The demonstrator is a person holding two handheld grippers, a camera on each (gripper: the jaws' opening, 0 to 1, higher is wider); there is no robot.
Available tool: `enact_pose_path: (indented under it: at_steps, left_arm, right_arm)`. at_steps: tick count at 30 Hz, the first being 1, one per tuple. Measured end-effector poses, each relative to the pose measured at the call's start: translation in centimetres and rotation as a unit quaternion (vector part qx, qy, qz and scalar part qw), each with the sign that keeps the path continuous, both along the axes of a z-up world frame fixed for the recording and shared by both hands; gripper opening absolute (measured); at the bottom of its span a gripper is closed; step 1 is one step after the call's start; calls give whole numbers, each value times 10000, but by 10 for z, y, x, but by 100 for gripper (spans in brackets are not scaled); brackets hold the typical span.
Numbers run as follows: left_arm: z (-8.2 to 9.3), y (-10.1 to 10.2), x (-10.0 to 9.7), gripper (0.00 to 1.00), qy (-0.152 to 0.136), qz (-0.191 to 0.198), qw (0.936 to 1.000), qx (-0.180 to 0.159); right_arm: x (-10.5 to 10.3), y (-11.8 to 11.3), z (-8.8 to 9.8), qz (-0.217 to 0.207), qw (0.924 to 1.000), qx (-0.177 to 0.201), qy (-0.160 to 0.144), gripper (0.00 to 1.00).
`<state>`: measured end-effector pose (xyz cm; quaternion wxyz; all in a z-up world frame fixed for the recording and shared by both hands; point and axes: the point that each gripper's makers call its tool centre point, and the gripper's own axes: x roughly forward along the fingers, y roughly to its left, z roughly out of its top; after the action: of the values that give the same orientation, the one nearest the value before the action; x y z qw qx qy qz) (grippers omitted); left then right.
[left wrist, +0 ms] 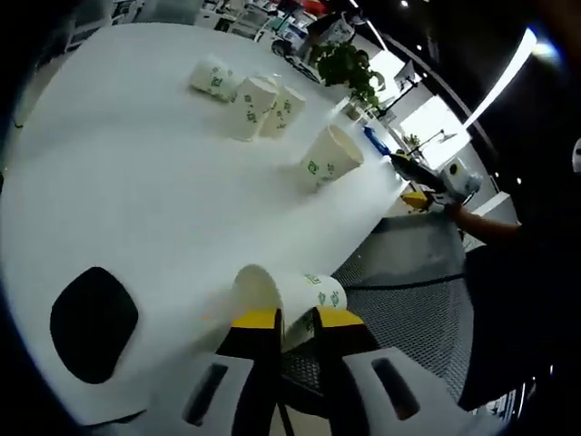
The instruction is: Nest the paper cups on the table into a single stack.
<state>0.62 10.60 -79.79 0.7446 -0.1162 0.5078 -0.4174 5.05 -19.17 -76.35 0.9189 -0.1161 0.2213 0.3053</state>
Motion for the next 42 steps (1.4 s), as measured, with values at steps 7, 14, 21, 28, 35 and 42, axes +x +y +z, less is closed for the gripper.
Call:
enact_pose_path:
  at_steps: [7, 14, 21, 28, 35, 42]
  left_arm:
    - [9, -9, -5, 10, 19, -45, 10000, -46]
    - [12, -12, -8, 8, 107, -145, 9998, -96]
    - [17, -16, -8, 5, 176, -198, 9994, -221]
    - [28, -24, -11, 1, 250, -314, 9981, -473]
    - [36, -26, -2, 0, 88, -249, 9987, -447]
    - [42, -31, 6, 0, -70, -273, 9987, -430]
  right_arm:
    - [0, 1, 0, 24, 10000, 28, 3, 82]
    - [-1, 2, 0, 41, 10000, 51, 35, 82]
    - [-1, 2, -1, 36, 10000, 60, 42, 82]
    - [-1, 1, -1, 33, 10000, 66, 50, 82]
    - [-1, 2, -1, 32, 10000, 69, 51, 82]
    - [-1, 1, 0, 22, 10000, 85, 37, 82]
